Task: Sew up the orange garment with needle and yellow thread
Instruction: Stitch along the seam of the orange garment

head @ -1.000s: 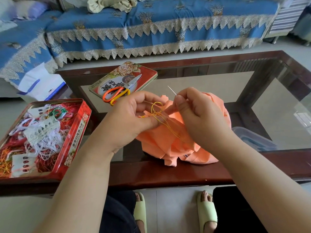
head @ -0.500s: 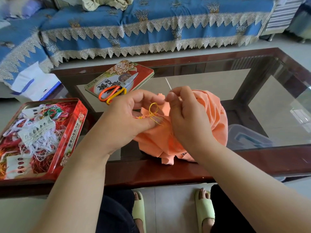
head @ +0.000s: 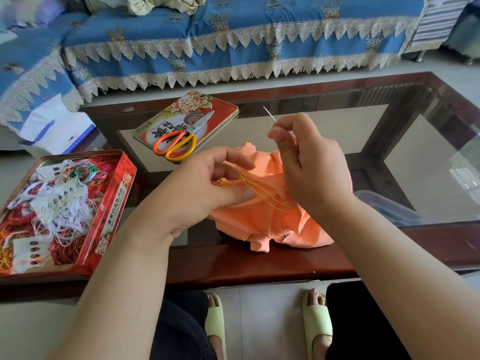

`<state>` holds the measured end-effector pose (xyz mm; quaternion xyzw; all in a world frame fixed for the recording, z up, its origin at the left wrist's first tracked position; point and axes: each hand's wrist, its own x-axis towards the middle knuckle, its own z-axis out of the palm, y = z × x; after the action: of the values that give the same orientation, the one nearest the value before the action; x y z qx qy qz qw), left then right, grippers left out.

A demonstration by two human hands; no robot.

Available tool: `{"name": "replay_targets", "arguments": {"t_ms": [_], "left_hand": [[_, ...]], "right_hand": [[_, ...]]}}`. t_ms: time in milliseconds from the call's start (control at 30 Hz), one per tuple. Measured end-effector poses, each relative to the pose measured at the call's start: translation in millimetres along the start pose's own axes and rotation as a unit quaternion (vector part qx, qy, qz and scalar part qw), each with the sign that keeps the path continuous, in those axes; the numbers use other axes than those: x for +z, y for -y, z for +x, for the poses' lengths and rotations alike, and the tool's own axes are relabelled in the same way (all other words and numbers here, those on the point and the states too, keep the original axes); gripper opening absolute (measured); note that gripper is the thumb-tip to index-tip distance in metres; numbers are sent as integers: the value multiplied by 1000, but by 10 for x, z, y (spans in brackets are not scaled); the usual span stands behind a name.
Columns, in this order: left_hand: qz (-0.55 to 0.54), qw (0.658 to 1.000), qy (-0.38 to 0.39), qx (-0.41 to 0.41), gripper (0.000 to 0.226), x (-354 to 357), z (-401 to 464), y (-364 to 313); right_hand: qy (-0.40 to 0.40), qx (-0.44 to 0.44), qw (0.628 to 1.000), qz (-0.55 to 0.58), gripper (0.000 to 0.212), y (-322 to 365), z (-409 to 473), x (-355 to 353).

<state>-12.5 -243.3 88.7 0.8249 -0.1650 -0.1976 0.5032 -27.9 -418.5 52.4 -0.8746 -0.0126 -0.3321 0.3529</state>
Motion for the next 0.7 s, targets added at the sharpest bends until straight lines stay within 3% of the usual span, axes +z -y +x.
{"name": "replay_targets", "arguments": {"t_ms": [133, 300, 433, 567, 700], "left_hand": [[-107, 994, -24, -13, 32, 12, -26, -75], [-110, 993, -50, -15, 27, 36, -20, -86], [-114, 992, -56, -21, 26, 46, -22, -103], [-126, 990, -60, -19, 26, 61, -40, -124], [-122, 991, -46, -11, 27, 80, -53, -141]], "right_hand": [[46, 67, 996, 44, 23, -38, 6, 3], [-18, 71, 988, 132, 19, 41, -45, -38], [9, 57, 994, 88, 23, 132, -147, 7], [-20, 31, 999, 14, 36, 148, -205, 95], [-12, 51, 998, 19, 34, 186, -233, 128]]}}
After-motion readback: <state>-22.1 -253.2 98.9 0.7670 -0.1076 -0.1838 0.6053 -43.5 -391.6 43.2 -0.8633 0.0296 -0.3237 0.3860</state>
